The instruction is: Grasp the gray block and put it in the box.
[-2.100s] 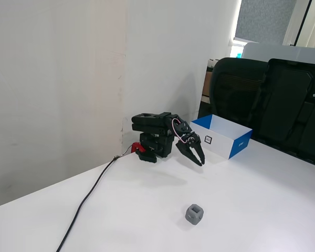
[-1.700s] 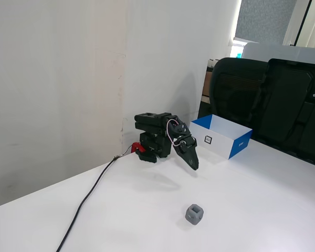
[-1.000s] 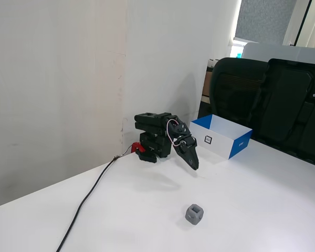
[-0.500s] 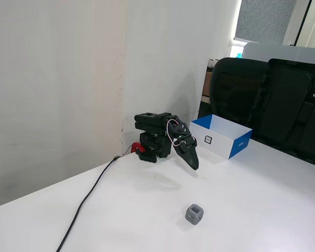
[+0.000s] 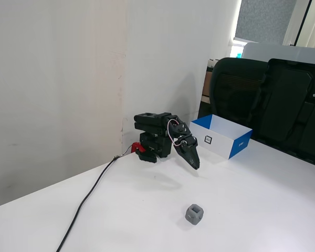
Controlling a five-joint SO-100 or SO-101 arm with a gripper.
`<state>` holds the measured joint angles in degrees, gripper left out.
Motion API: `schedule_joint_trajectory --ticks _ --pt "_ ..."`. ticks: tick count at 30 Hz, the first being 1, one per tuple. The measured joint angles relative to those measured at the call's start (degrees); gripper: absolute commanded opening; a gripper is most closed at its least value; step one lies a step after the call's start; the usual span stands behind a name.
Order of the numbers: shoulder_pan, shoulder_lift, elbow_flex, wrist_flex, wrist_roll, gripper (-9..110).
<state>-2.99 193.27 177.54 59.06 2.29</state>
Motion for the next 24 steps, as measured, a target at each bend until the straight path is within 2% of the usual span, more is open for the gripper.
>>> schedule_joint_trajectory --ticks 15,20,24 --pt "-3.6 -0.62 -5.27 5.89 -0.26 0" --pt "-4.66 -9.32 -10.46 5.89 -2.02 0" --pt "-6.42 -22.85 -18.11 5.01 -2.99 0"
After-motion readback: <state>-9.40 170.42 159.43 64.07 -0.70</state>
